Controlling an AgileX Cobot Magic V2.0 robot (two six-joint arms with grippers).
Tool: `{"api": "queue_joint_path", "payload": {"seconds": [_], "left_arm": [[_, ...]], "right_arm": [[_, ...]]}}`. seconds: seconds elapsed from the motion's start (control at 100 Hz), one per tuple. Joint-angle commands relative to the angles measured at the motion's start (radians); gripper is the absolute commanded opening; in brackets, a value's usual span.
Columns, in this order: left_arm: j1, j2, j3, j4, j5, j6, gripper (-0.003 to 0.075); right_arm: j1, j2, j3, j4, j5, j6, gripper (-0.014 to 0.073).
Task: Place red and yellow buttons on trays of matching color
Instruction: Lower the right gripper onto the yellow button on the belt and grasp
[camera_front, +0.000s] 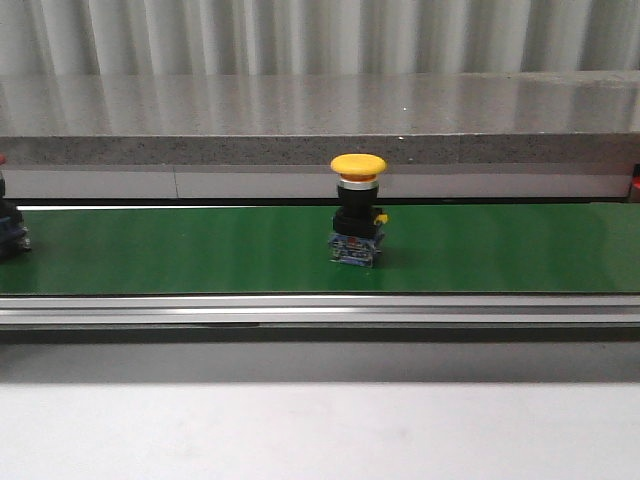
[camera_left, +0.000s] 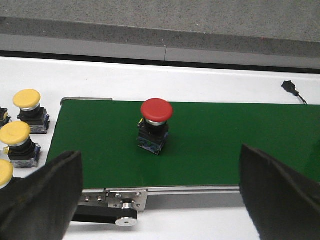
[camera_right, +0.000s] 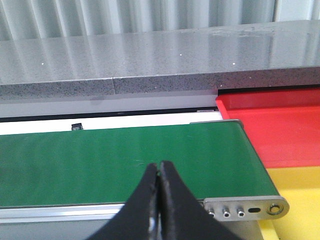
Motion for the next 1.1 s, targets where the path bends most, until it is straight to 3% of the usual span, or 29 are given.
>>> {"api": "queue_joint_path", "payload": {"seconds": [0.0,0.27,0.52,0.85,1.09], "left_arm": [[-0.01,-0.057,0.013,-0.013,-0.066,0.005,0.0497],[-0.01,-0.135,0.061,-0.013,-0.069,0.005,-0.0022],[-0.01,-0.135,0.061,-0.013,-0.078,0.005,-0.002],[-0.01,-0.135,0.061,-0.013,-0.078,0.005,-0.002],[-0.01,-0.135,0.061,-0.013,-0.078,0.005,-0.002]], "right_arm": [[0.0,-0.014,0.001,-0.011,-0.087,-0.004,-0.0067],[0.0,-0.014,-0.019,-0.011,-0.101,-0.004,-0.0067],[0.0,0.056,-0.178,-0.007,-0.022,-0.004,-0.0067],[0.0,0.475,-0.602,-0.007,0.527,-0.004,-0.0067],[0.0,0.725,-0.747,-0.006,0.587,-0.004,-0.0065]]}}
